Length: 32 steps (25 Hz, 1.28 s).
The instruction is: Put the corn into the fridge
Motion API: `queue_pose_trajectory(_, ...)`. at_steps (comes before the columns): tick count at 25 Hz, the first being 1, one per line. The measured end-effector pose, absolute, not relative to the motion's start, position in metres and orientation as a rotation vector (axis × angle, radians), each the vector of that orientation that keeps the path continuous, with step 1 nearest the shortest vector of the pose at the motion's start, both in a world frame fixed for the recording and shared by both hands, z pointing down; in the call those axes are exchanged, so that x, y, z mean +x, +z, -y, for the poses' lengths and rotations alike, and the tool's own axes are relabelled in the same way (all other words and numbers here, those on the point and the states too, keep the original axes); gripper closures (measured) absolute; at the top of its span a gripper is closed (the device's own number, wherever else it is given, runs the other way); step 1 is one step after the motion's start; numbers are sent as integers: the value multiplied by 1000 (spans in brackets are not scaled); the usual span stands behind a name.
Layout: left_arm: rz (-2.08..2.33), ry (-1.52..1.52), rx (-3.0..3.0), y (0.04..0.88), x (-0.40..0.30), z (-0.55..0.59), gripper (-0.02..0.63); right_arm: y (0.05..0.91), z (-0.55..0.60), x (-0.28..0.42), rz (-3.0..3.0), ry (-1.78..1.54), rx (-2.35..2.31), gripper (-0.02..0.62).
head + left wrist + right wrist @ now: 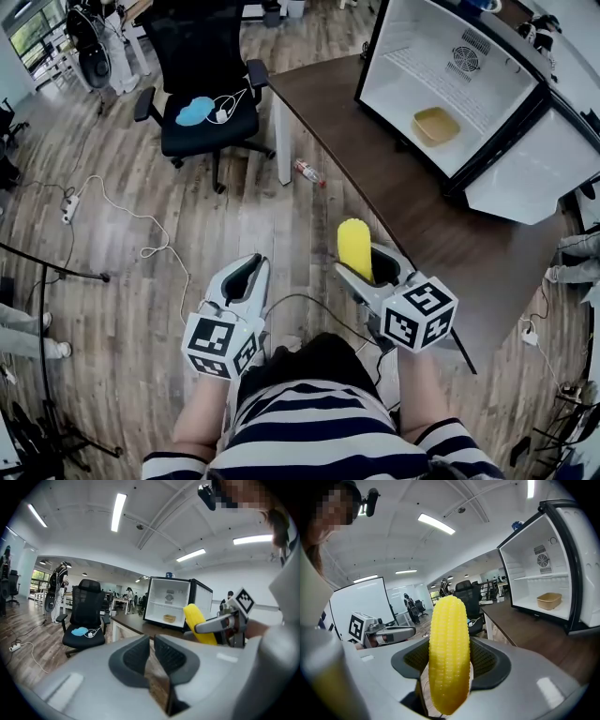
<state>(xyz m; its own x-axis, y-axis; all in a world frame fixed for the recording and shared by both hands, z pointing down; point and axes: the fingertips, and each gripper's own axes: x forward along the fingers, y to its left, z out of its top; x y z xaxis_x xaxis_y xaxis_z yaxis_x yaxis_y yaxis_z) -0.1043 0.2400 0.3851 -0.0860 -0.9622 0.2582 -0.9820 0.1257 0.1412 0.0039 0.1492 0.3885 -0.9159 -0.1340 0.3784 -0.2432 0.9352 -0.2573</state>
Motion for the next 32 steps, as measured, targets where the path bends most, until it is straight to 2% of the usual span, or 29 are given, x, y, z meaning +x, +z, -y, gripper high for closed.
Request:
queue_pose_trajectory(17, 2077, 101, 1955, 382, -144, -92, 606, 373, -1, -52, 2718, 319, 256, 344)
queue_pose_trajectory(32, 1900, 122, 2160, 366, -115, 67, 606, 360, 134, -41, 2657, 264, 358, 343)
